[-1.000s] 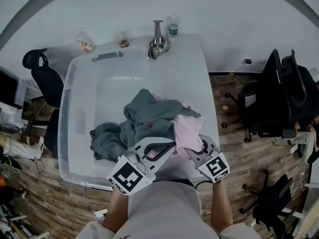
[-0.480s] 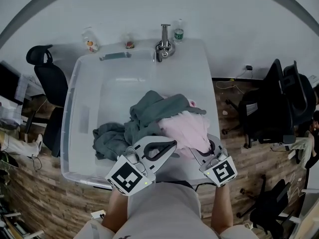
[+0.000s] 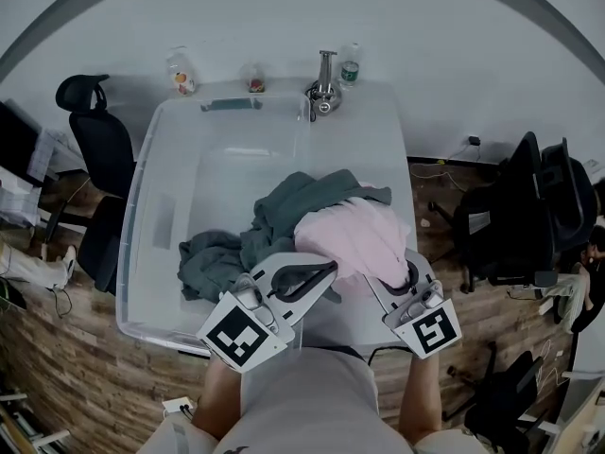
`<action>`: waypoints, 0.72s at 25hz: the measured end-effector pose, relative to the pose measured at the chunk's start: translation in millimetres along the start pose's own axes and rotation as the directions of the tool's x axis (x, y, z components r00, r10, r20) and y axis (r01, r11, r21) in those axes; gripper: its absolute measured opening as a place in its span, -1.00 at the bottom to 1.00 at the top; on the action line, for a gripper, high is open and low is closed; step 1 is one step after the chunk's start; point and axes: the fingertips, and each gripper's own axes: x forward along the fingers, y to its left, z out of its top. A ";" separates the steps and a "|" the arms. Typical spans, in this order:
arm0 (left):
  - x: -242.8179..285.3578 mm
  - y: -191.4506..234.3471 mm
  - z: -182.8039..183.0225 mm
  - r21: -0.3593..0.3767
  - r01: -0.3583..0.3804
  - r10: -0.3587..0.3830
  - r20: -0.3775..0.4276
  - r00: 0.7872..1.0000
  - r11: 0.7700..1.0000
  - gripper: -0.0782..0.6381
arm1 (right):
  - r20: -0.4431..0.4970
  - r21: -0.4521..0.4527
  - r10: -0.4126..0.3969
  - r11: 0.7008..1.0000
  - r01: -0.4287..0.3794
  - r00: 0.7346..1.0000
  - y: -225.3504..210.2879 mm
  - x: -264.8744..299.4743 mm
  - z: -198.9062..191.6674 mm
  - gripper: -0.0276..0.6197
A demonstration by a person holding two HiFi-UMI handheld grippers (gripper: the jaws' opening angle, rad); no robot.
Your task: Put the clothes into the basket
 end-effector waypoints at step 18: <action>-49.1 37.1 35.9 0.090 -0.088 0.081 0.077 0.994 0.992 -0.77 | 0.091 -0.179 0.023 0.984 -0.006 0.996 1.8 31.9 81.9 -0.56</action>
